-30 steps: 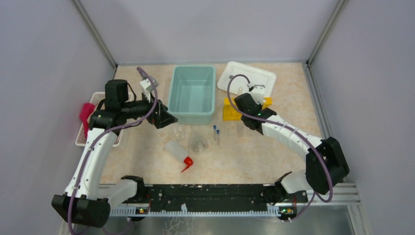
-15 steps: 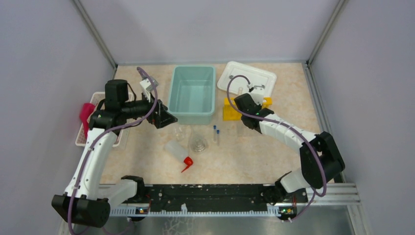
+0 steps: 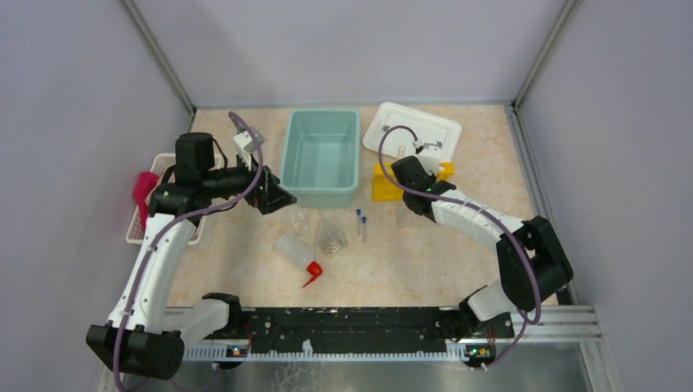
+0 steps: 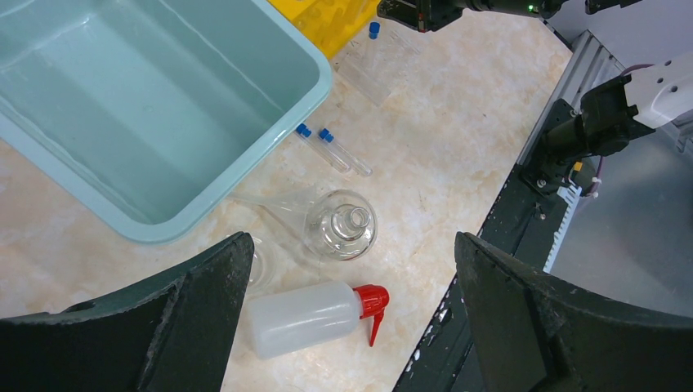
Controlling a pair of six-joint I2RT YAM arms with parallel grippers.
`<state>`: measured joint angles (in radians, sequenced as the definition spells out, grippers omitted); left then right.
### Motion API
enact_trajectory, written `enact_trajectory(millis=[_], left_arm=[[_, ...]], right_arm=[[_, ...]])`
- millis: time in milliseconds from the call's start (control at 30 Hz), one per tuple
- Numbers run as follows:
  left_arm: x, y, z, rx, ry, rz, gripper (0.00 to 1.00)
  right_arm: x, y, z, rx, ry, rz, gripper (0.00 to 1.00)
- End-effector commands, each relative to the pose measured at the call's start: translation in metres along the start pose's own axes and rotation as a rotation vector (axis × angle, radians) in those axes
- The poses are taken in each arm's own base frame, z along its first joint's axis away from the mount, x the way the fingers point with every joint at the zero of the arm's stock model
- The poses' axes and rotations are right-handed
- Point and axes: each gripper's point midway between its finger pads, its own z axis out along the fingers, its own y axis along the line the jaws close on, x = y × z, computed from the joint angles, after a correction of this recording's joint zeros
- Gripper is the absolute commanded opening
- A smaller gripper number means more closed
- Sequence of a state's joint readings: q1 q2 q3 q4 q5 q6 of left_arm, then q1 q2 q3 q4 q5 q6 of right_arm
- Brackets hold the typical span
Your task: Organize the chemistry lab equipment
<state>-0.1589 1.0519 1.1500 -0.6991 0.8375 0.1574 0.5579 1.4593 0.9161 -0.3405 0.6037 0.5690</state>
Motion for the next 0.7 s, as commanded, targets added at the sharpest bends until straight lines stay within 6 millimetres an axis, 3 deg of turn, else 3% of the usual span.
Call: enact_trajectory(millis=[0, 333, 667], left_arm=[[-0.013, -0.001, -0.003, -0.004, -0.029, 0.037, 0.99], [-0.014, -0.001, -0.003, -0.005, -0.033, 0.043, 0.99], [-0.017, -0.002, -0.005, -0.006, -0.039, 0.052, 0.99]], right_arm=[[-0.006, 0.002, 0.005, -0.002, -0.023, 0.031, 0.0], [0.007, 0.001, 0.007, -0.005, 0.011, 0.018, 0.0], [0.005, 0.006, -0.002, -0.063, 0.006, 0.03, 0.16]])
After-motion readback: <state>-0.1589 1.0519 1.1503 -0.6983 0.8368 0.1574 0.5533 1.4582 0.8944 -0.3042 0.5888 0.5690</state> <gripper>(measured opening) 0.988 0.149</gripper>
